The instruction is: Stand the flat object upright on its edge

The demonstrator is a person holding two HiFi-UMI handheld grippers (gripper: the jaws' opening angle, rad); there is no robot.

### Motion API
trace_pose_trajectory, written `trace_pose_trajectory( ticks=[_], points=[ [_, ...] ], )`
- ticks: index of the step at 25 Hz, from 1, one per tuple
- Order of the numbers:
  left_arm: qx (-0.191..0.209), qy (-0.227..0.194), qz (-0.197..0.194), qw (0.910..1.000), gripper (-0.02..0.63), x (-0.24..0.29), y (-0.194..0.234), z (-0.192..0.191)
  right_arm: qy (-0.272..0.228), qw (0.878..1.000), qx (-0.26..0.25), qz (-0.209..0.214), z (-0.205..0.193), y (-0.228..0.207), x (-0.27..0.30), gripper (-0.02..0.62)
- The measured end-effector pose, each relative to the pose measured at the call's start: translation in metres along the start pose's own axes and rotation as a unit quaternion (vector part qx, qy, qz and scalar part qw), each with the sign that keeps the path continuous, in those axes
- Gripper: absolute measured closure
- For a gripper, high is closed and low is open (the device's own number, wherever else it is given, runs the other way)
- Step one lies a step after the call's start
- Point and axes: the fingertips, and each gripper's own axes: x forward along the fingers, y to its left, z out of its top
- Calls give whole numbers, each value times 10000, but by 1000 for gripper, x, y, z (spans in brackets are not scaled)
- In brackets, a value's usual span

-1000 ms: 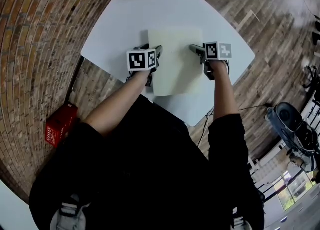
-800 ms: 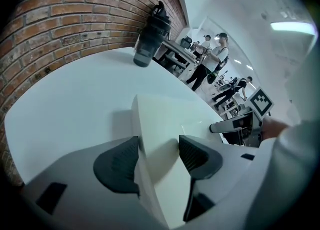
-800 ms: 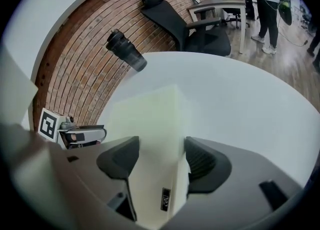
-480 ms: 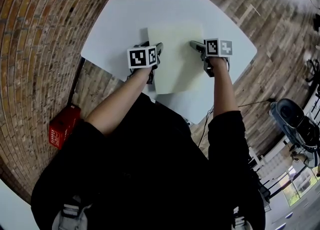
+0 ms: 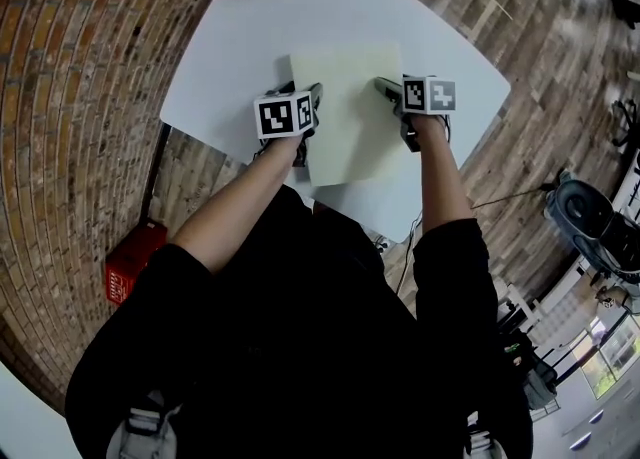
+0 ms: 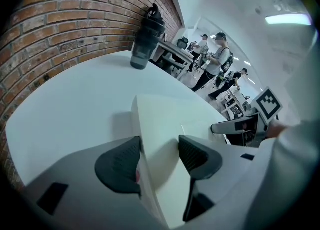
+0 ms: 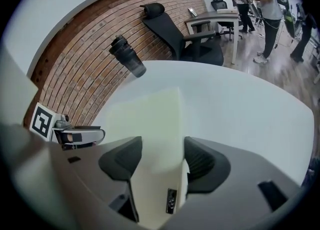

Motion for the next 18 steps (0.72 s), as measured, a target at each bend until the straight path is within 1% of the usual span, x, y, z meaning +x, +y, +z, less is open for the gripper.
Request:
trace_pose_trajectory(
  ticks=[3, 9, 18],
  points=[
    [109, 35, -60, 9999, 356, -2, -4, 2, -105, 9998, 106, -96, -5, 1, -9, 330],
    [470, 60, -170, 9987, 356, -10, -15, 6, -294, 9987, 256, -322, -11, 5, -27, 331],
    [995, 56, -326, 9945, 356, -28, -32, 22, -498, 9961, 474, -550, -15, 15, -56, 333]
  ],
)
